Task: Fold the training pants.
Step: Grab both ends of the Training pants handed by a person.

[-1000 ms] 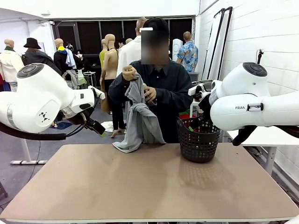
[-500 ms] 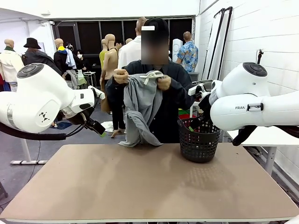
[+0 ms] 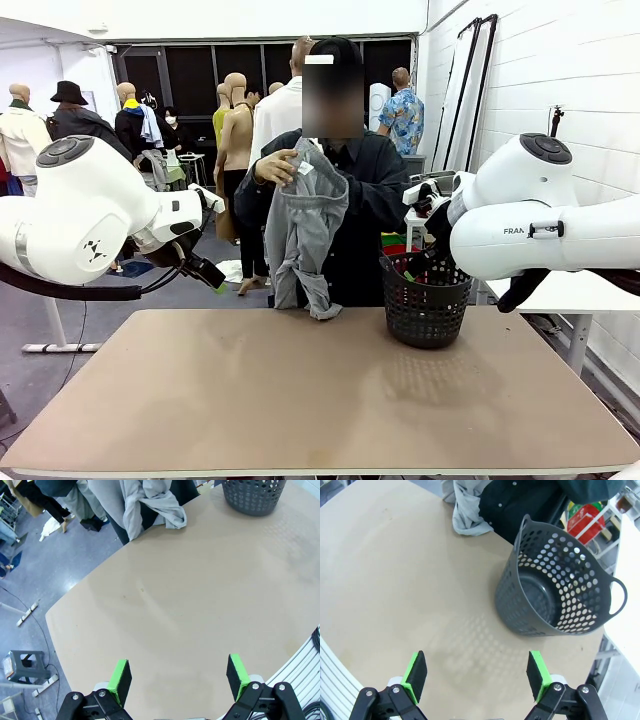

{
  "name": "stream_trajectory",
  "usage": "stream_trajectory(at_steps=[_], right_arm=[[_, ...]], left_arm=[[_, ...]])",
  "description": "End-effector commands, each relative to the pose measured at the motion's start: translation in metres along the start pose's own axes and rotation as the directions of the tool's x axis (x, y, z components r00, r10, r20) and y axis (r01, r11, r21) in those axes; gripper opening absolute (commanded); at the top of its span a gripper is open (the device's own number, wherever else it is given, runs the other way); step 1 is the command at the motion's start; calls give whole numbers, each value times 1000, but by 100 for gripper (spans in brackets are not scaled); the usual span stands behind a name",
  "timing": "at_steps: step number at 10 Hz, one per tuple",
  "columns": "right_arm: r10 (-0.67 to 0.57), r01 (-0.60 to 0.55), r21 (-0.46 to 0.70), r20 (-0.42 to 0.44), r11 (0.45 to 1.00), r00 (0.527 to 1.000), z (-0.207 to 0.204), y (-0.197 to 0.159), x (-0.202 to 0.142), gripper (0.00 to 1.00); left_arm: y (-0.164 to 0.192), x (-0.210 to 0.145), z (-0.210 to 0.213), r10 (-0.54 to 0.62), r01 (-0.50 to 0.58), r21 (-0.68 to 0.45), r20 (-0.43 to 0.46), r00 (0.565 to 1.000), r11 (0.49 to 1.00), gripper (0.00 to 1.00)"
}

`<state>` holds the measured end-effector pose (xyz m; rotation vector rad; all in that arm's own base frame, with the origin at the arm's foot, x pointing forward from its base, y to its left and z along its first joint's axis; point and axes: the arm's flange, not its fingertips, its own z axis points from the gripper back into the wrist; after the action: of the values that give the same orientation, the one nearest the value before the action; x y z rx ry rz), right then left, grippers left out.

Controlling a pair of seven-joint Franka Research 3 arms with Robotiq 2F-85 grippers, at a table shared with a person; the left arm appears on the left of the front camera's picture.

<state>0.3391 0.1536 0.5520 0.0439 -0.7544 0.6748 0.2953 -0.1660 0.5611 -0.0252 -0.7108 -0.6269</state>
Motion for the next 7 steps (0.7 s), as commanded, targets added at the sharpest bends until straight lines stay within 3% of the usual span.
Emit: stream_trajectory(at_steps=[1, 7], right_arm=[[1, -1, 0, 0, 1000, 1000, 0, 0, 0, 100], [1, -1, 0, 0, 1000, 1000, 0, 0, 0, 100]], left_arm=[[0, -1, -1, -8, 8, -3, -4, 1000, 1000, 100], [0, -1, -1, -8, 8, -3, -4, 1000, 1000, 100]])
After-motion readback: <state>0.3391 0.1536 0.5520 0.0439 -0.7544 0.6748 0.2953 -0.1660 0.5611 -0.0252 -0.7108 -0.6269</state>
